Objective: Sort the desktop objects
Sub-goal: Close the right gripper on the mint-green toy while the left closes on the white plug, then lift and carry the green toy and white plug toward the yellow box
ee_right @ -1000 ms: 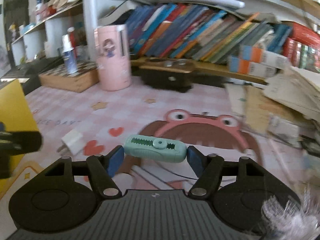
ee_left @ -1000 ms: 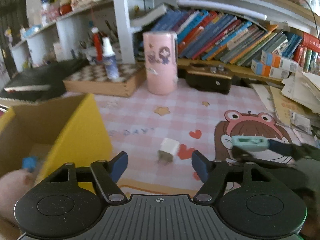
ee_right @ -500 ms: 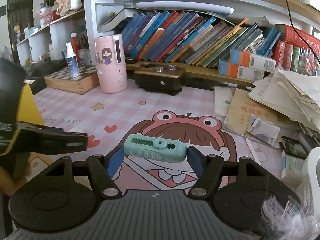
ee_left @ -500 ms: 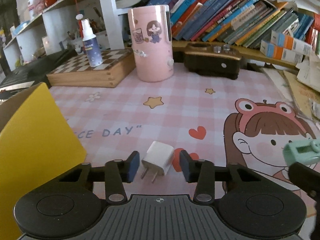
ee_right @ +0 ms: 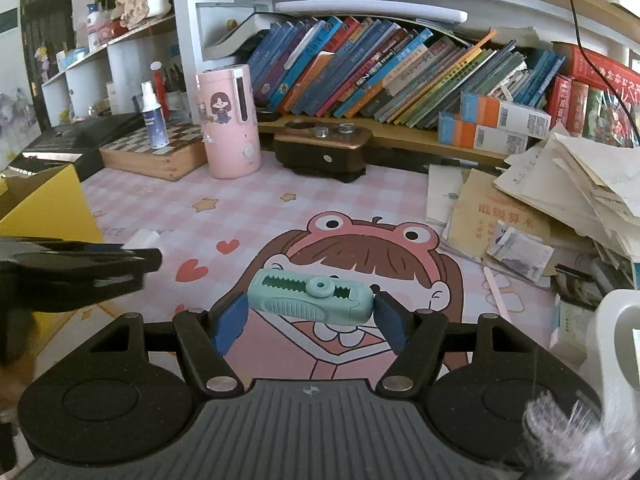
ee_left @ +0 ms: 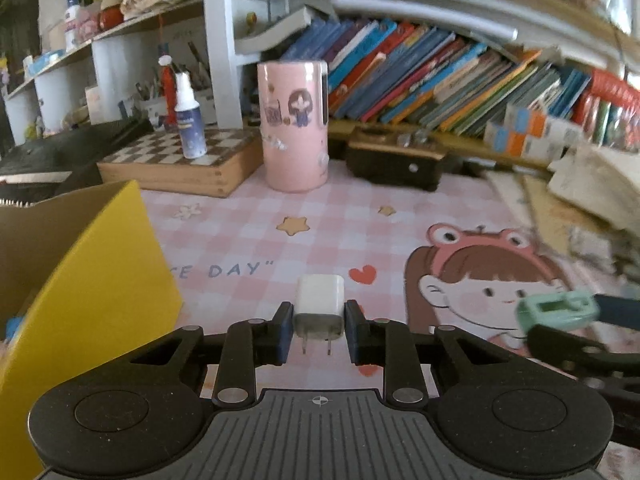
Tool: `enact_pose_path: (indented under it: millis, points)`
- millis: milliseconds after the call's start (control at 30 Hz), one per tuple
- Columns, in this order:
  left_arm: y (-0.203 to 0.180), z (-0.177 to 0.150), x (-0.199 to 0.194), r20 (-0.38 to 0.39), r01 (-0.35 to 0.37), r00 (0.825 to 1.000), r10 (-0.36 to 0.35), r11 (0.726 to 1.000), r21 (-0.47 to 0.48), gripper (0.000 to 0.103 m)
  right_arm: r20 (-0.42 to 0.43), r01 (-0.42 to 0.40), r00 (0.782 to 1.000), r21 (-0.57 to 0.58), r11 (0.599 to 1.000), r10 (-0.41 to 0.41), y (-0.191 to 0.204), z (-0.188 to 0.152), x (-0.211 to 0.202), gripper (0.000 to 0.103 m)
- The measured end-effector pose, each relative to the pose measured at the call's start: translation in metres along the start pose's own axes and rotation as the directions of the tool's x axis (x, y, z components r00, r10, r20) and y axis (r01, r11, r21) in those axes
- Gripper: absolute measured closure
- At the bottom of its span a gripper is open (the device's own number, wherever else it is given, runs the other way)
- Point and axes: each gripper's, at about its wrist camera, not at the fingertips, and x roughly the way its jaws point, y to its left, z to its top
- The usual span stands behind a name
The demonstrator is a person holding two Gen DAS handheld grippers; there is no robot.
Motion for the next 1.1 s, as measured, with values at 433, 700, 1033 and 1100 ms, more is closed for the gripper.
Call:
enact_pose_path:
  millis: [433, 700, 1033, 1100]
  points:
    - [0.025, -0.028, -0.079, 0.015, 0.082, 0.997, -0.08, 0.989, -0.127, 0.078, -0.055, -0.089, 0.995, -0.022, 0.996, 0.087, 0.027, -0.007, -0.04, 0.036]
    - [0.046, -0.044, -0.103, 0.027, 0.116, 0.993, -0.114, 0.984, -0.136, 0.078, -0.076, -0.093, 0.993, -0.031, 0.995, 0.091, 0.057, -0.02, -0.059, 0.036]
    - [0.087, -0.074, -0.138, 0.016, 0.161, 0.987, -0.16, 0.978, -0.136, 0.078, -0.083, -0.073, 0.994, -0.028, 0.997, 0.071, 0.108, -0.04, -0.085, 0.036]
    - [0.097, -0.081, -0.146, 0.019, 0.167, 0.986, -0.166, 0.977, -0.134, 0.078, -0.082, -0.068, 0.994, -0.029, 0.997, 0.066, 0.119, -0.045, -0.092, 0.036]
